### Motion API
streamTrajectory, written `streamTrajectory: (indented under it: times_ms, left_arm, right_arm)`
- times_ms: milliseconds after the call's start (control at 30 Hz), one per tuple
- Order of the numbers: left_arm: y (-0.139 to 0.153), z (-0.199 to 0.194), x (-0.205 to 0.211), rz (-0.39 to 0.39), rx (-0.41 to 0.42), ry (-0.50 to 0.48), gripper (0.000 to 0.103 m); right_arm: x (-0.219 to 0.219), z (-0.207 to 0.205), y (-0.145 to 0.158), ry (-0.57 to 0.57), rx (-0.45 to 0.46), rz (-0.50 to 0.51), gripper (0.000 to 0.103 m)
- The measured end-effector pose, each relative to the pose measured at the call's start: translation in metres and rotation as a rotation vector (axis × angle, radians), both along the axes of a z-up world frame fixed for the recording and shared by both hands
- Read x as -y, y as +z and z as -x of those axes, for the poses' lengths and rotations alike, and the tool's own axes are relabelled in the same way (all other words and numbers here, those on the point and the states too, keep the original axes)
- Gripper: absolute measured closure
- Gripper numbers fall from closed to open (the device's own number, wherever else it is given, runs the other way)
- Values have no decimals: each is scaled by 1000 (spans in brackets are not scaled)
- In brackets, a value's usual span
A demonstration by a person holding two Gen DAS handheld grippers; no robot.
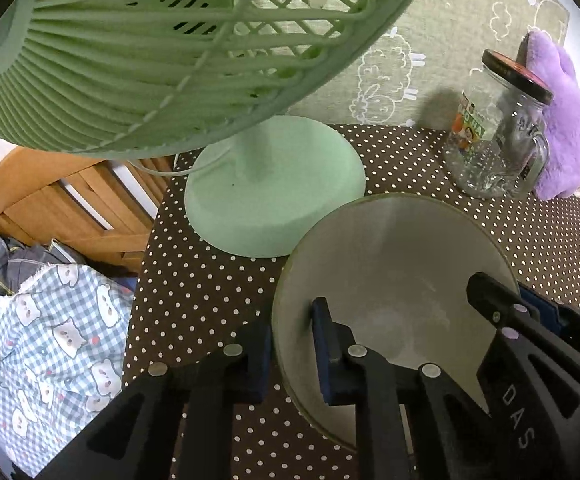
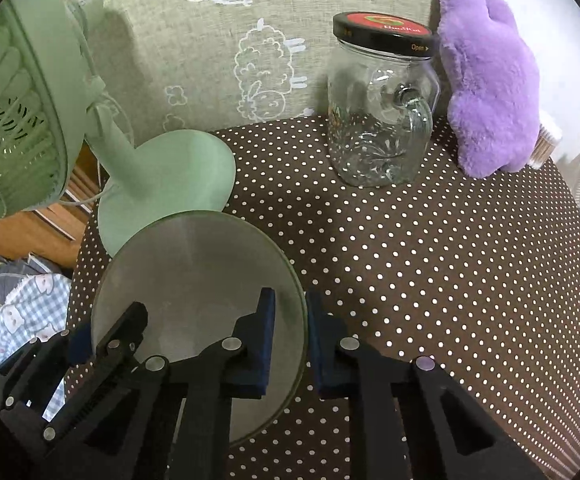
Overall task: Organize plates and bowls
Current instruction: 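Lift and carry the grey bowl with the right gripper toward the plates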
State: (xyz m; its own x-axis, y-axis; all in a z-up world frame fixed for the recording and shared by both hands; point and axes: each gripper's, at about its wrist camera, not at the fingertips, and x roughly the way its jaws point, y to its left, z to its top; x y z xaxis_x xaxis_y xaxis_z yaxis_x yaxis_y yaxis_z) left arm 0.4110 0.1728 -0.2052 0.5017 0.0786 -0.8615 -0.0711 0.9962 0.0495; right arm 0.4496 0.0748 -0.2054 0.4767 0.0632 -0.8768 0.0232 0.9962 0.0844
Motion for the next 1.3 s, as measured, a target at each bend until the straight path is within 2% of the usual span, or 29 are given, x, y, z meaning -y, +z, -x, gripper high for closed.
streamTrajectory:
  times_ms: [333,733,1000,1300]
  left_arm:
    - [15,19,19,-1,0,-39,88]
    - [44,61,52,-22,18,-63,88]
    - [71,97,78,-51,19,-41,88]
    - [101,143,120,-34,37,-12,88]
  right_arm:
    - [15,22,18,-1,6,31,85]
    - [53,69,44,-11,11,25,85]
    - [79,108,67,21,29,16,85]
    - [121,155,98,44,57,20,85]
